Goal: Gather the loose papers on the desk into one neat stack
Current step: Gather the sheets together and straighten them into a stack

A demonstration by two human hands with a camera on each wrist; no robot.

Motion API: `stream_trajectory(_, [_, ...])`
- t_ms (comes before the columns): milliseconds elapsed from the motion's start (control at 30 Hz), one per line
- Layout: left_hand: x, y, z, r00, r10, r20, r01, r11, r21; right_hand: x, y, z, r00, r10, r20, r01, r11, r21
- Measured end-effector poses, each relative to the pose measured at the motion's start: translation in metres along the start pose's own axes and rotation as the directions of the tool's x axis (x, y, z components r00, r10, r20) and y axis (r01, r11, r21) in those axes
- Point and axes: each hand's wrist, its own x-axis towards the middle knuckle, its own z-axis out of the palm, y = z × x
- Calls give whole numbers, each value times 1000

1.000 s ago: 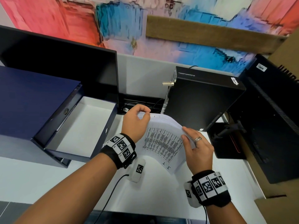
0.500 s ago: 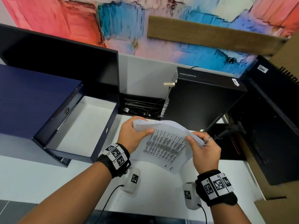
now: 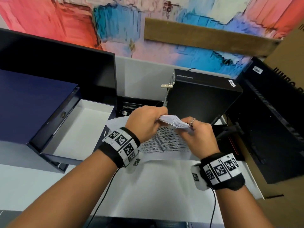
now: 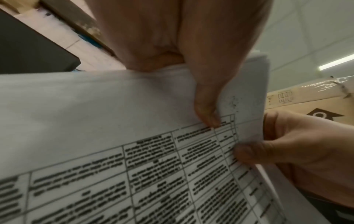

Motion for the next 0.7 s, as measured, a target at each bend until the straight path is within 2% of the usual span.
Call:
stream_trajectory(67, [0, -4, 0, 999, -4, -46, 1, 998, -65, 3, 0, 2, 998, -13, -55, 17, 997, 75])
stream_trajectory(100, [-4, -7, 4, 993, -46, -108, 35, 994, -103, 3, 3, 2, 997, 6, -77, 1, 996, 95])
stream_trajectory(133, [-10, -12, 9, 974, -114, -196, 89, 987, -131, 2, 7, 1, 994, 42, -96, -31, 994, 109])
stream_trajectory(200, [-29, -19, 16, 894, -239, -379, 180, 966, -184, 2, 14, -3, 975, 174, -136, -148, 972, 180])
stream_trajectory(233, [-40, -23, 19, 865, -264, -427, 194, 960, -200, 2, 18, -5, 955, 253, -156, -209, 945, 254])
stream_trajectory(267, [-52, -27, 24, 860, -259, -439, 188, 962, -198, 2, 20, -6, 927, 329, -179, -254, 903, 348])
stream_trajectory(300, [-63, -32, 31, 880, -247, -405, 183, 965, -191, 2, 21, -7, 893, 401, -202, -280, 849, 449])
stream_trajectory(333, [-73, -35, 37, 917, -250, -310, 192, 960, -205, 3, 20, -8, 855, 468, -223, -287, 786, 547])
stream_trajectory(367, [-79, -37, 44, 942, -290, -168, 248, 941, -230, 3, 18, -7, 820, 518, -243, -270, 725, 633])
stream_trajectory(400, [-82, -39, 50, 935, -356, -4, 344, 907, -244, 4, 15, -4, 788, 562, -253, -239, 657, 715])
stream_trajectory(433, [-82, -40, 55, 884, -438, 166, 468, 839, -277, 5, 13, -1, 757, 605, -248, -210, 583, 785])
stream_trajectory(467, [-81, -41, 59, 806, -505, 308, 589, 729, -347, 6, 12, 2, 730, 647, -220, -192, 503, 843])
stream_trajectory(500, [-78, -40, 59, 735, -539, 412, 678, 590, -437, 5, 13, 7, 714, 677, -180, -176, 422, 889])
stream_trajectory(533, [-74, -38, 59, 693, -541, 477, 716, 441, -541, 4, 14, 12, 709, 693, -129, -170, 346, 923])
stream_trajectory(567, [-70, -35, 59, 673, -540, 505, 712, 287, -641, 2, 13, 16, 709, 700, -83, -177, 291, 940])
stream_trajectory(633, [-58, -27, 56, 665, -598, 447, 544, -22, -839, -6, 10, 25, 718, 696, 5, -213, 212, 954])
stream_trajectory(667, [-54, -26, 53, 653, -645, 397, 434, -111, -894, -11, 9, 28, 728, 684, 39, -220, 180, 959])
stream_trajectory(700, [-51, -26, 50, 643, -681, 350, 365, -129, -922, -16, 8, 30, 745, 665, 60, -218, 158, 963])
